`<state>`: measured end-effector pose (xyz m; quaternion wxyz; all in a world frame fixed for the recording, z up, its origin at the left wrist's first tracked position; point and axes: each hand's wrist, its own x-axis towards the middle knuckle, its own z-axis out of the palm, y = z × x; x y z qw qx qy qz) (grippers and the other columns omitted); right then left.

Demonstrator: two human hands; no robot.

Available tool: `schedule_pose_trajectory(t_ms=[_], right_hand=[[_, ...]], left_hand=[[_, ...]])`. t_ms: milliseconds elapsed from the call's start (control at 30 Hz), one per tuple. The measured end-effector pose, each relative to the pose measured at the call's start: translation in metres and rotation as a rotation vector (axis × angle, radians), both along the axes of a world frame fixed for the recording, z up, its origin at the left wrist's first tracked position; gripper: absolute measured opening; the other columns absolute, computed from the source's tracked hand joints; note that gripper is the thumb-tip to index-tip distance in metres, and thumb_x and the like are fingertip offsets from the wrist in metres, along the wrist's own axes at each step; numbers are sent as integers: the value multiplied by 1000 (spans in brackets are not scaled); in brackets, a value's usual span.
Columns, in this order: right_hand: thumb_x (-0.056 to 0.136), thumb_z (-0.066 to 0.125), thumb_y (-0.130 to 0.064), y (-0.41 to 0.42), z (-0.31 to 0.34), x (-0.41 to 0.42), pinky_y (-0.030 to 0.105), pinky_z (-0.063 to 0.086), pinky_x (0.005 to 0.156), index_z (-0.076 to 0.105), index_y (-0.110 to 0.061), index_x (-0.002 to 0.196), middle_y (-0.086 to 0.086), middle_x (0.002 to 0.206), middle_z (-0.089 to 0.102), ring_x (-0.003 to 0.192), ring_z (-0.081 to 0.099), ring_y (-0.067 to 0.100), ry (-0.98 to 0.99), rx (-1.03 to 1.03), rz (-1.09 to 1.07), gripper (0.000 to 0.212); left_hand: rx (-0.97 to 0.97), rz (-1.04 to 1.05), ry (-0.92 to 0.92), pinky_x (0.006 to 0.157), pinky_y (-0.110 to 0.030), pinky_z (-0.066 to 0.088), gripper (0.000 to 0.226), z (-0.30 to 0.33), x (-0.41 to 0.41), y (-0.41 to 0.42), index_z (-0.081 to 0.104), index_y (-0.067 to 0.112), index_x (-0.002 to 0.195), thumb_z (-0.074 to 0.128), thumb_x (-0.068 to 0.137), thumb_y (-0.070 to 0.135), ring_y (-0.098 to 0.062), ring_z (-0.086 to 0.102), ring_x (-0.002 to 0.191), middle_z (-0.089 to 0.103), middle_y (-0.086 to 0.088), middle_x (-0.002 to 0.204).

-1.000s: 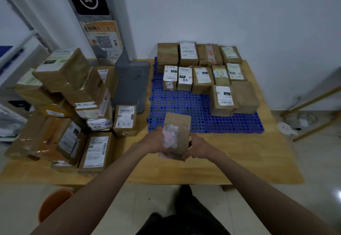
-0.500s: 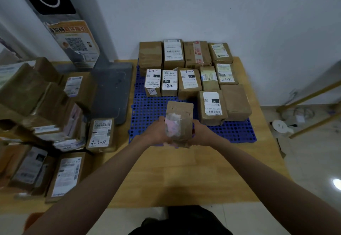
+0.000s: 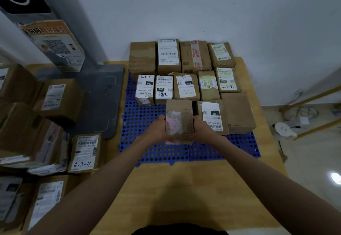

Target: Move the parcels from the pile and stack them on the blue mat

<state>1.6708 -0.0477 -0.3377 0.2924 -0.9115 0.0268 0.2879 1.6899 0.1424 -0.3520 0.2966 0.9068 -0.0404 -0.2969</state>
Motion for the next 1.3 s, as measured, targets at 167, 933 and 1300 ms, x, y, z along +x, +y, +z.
schedule_pose_trajectory(t_ms=[167, 933, 1300], right_hand=[[78, 71, -10, -8, -14, 10, 51, 53, 80, 36, -2, 127, 18, 117, 52, 98, 59, 36, -28, -99, 4, 61], [77, 70, 2, -15, -36, 16, 35, 45, 74, 26, -4, 138, 20, 133, 33, 101, 58, 38, -79, -258, 30, 76], [80, 74, -22, 6, 0, 5, 42, 50, 79, 28, -11, 141, 22, 144, 30, 112, 56, 38, -97, -203, 95, 78]], left_hand=[[-25, -15, 49, 69, -43, 51, 82, -21, 14, -10, 33, 7, 130, 84, 73, 35, -27, 59, 89, 57, -12, 109], [146, -143, 140, 51, -32, 44, 110, -25, 31, -36, 2, -2, 151, 81, 77, 20, -20, 56, 68, 56, -6, 85], [324, -186, 44, 92, -40, 51, 70, 4, 12, 20, 42, 13, 137, 75, 82, 39, -25, 56, 113, 51, -8, 133]])
